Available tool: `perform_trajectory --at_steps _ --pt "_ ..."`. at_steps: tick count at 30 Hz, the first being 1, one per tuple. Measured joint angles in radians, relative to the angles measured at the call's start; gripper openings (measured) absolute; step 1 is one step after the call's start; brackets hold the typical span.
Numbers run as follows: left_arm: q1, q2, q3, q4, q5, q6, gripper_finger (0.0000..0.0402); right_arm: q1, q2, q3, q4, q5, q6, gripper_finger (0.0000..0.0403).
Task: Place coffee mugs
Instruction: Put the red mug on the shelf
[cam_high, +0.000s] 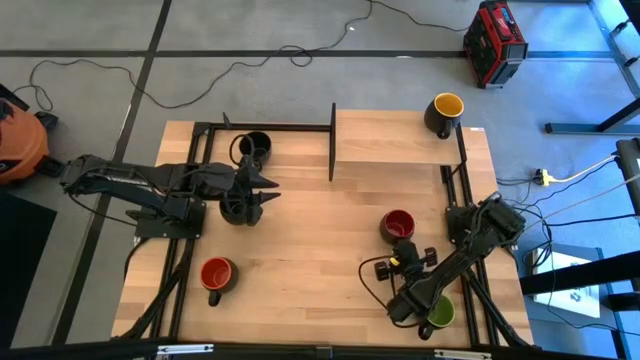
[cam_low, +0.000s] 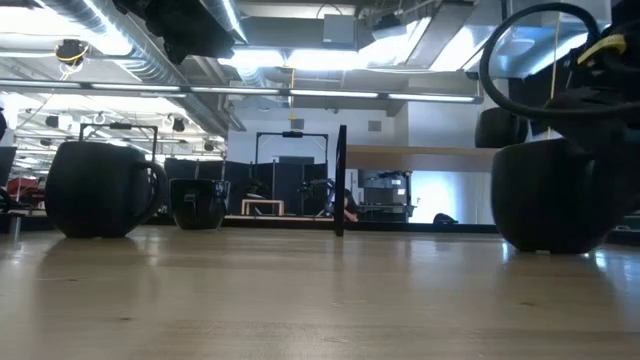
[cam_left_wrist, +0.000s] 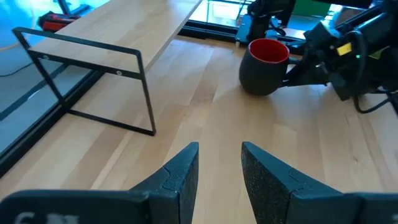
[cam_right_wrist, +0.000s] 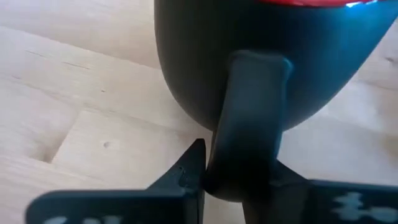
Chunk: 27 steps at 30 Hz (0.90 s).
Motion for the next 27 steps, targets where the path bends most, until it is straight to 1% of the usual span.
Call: perform_trajectory --at_steps 5,9,15,19,22,24,27 --pt "0.000 0.000 0.000 0.000 -0.009 0.000 0.0116 0.001 -0.004 0.000 0.000 0.001 -0.010 0.0047" --pt "0.000 0.000 0.000 0.002 -0.009 0.002 0.0116 0.007 -0.045 0.000 0.000 0.009 -0.013 0.0047" --pt "0.000 0.000 0.000 0.008 -0.009 0.042 0.0116 0.004 -0.146 0.023 -0.108 0.090 -0.027 0.0047" --pt "0.000 0.000 0.000 0.007 -0.009 0.042 0.0116 -0.005 -0.177 0.103 -0.197 0.139 -0.060 0.0047" --pt "0.000 -0.002 0.000 0.007 -0.001 0.042 0.0116 -0.027 -0.180 0.185 -0.277 0.132 -0.104 0.0047" --pt "0.000 -0.008 0.000 0.007 0.000 0.043 0.0116 -0.057 -0.180 0.250 -0.328 0.148 -0.138 0.0047" --pt "0.015 -0.008 0.000 0.006 0.000 0.057 0.0116 -0.126 -0.180 0.334 -0.388 0.206 -0.210 0.0047"
